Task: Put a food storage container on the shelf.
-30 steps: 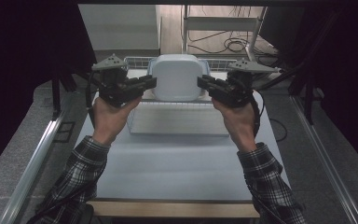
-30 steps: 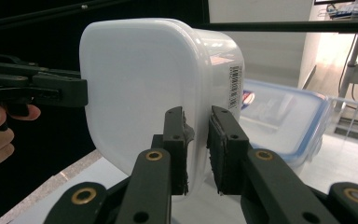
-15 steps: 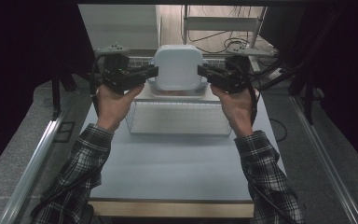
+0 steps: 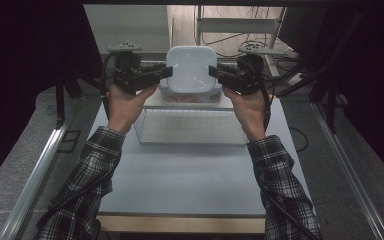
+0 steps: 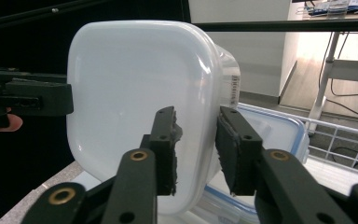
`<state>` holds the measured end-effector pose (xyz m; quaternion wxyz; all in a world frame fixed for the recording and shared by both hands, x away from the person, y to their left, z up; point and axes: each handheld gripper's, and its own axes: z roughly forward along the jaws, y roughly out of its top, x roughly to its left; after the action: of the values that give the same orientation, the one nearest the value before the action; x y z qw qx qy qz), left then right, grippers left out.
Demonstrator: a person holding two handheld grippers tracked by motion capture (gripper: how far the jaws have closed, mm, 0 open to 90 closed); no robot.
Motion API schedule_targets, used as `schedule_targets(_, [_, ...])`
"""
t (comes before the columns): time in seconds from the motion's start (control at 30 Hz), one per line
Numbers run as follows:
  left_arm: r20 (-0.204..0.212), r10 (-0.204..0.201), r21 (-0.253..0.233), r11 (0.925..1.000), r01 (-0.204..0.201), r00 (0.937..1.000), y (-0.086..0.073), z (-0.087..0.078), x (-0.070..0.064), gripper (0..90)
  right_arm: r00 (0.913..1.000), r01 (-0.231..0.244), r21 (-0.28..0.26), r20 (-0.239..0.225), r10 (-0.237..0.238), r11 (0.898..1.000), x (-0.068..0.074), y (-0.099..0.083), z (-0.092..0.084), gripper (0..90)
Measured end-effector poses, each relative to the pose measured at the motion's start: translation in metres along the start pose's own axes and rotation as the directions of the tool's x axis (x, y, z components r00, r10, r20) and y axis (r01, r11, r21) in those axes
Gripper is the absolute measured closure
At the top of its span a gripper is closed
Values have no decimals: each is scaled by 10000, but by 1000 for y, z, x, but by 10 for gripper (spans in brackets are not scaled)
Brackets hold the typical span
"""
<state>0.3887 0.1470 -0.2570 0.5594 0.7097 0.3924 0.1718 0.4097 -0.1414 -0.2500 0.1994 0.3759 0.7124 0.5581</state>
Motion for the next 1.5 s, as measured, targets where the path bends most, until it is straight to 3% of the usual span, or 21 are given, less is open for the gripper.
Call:
schedule_targets(0.2, [-315, 167, 156, 9997, -162, 9994, 2, 7, 2, 641, 9994, 219, -4, 275, -218, 9998, 2, 1, 7, 615])
schedule_targets(0.33, [-426, 180, 329, 9993, -166, 9989, 2, 14, 4, 624, 9993, 125, -20, 347, -124, 9999, 1, 2, 12, 591])
schedule_targets(0.57, [-488, -98, 339, 9994, 114, 9988, 5, 20, 9, 566, 9970, 227, 3, 737, -227, 9997, -2, 2, 19, 518])
schedule_targets(0.7, [-1037, 93, 376, 9993, -54, 9946, 8, 22, 10, 501, 9960, 218, 14, 870, -218, 9998, -3, 3, 22, 506])
schedule_targets(1.0, [-1516, 270, 408, 9989, -210, 9881, 16, 30, 16, 481, 9935, 211, 4, 1117, -211, 9998, -4, 6, 28, 497])
schedule_targets(1.33, [-1395, 347, 305, 9991, -307, 9896, 18, 26, 17, 428, 9938, 278, -94, 1079, -266, 9996, -4, 7, 26, 467])
schedule_targets(1.5, [-1136, 560, 227, 9983, -537, 9919, 15, 18, 13, 357, 9969, 291, -156, 731, -279, 9995, -2, 7, 18, 405])
